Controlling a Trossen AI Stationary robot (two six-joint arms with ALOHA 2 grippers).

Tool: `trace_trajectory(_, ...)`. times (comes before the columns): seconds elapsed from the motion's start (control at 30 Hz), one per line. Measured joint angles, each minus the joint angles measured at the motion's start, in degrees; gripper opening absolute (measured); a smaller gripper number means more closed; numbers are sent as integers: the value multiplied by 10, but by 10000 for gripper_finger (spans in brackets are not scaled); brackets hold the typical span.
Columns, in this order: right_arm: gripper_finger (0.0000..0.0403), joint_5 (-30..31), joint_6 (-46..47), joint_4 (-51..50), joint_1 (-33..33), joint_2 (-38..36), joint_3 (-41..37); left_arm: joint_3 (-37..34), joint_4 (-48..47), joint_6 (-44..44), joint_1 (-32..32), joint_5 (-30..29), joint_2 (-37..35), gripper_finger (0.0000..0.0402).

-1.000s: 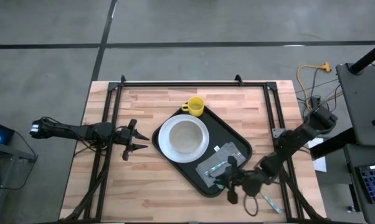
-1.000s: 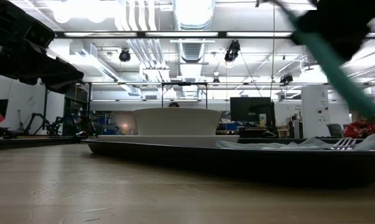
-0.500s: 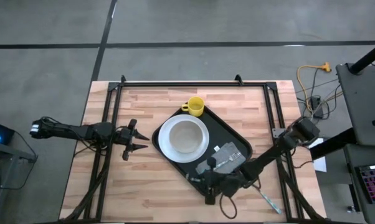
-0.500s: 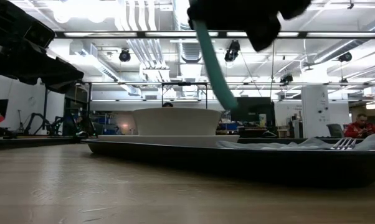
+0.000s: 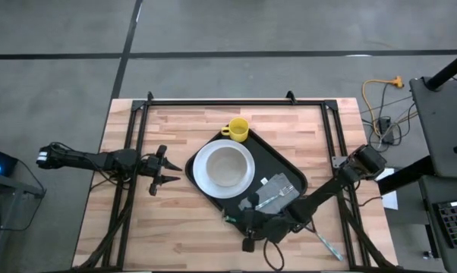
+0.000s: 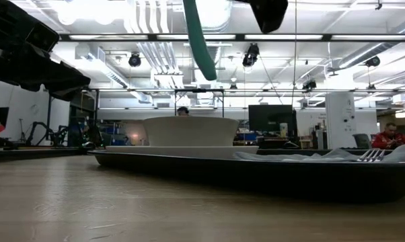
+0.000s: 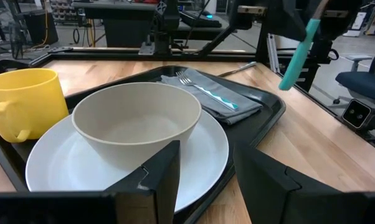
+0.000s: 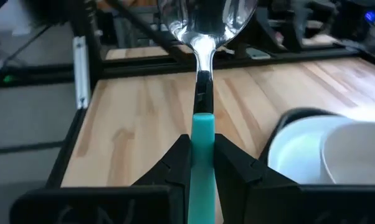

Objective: Set up tray
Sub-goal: Put the blue spoon to the left of the white and blue fork on the gray napkin on the black tray

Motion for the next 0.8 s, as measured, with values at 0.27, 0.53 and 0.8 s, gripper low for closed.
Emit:
trace_trajectory(0.27, 38, 153, 283, -13, -20, 0, 3, 0, 0, 0, 0, 0, 0, 136)
trace_trajectory(0.53, 38, 278, 584, -110, -21, 0, 2, 0, 0, 0, 0, 0, 0, 136)
trace_trajectory(0.8, 38, 286, 622, -127, -21, -8, 2, 0, 0, 0, 0, 0, 0, 136)
